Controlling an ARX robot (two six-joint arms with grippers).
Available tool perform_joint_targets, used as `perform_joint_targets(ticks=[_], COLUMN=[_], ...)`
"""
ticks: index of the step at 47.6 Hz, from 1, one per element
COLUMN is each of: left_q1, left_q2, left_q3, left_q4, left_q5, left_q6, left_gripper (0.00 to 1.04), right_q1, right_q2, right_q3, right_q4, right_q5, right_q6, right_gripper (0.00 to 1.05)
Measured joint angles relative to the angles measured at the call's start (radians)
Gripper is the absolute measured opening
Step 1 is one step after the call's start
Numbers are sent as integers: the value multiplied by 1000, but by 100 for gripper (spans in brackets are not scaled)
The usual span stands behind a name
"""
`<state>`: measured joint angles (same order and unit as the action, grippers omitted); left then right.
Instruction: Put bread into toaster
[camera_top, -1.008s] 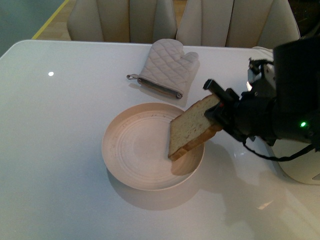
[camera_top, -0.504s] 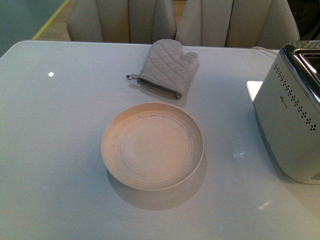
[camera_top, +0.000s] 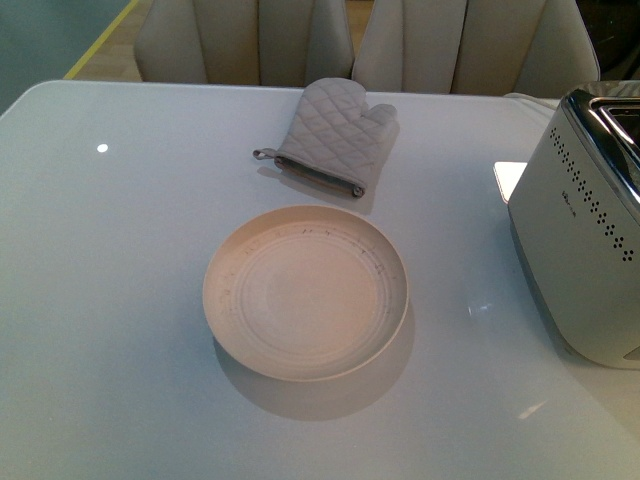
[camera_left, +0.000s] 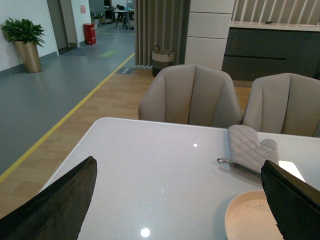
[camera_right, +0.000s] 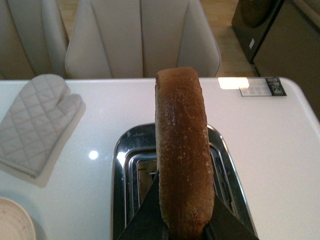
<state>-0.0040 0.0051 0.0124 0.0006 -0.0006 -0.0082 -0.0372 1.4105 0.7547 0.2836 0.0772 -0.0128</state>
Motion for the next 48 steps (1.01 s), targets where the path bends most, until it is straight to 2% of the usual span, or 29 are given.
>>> perform_joint_targets(ticks=[18,48], left_q1=[0,0], left_q2=[0,0], left_q3=[0,0], left_q4=[0,0], left_q5=[0,0], left_q6=[0,0], left_gripper=[98,98], right_q1=[-11,-12], right_q2=[35,134], right_q3=[-12,24], right_q4=[-53,-173], right_q5=[-26,-30], right_q6=[50,38], right_gripper=[4,4])
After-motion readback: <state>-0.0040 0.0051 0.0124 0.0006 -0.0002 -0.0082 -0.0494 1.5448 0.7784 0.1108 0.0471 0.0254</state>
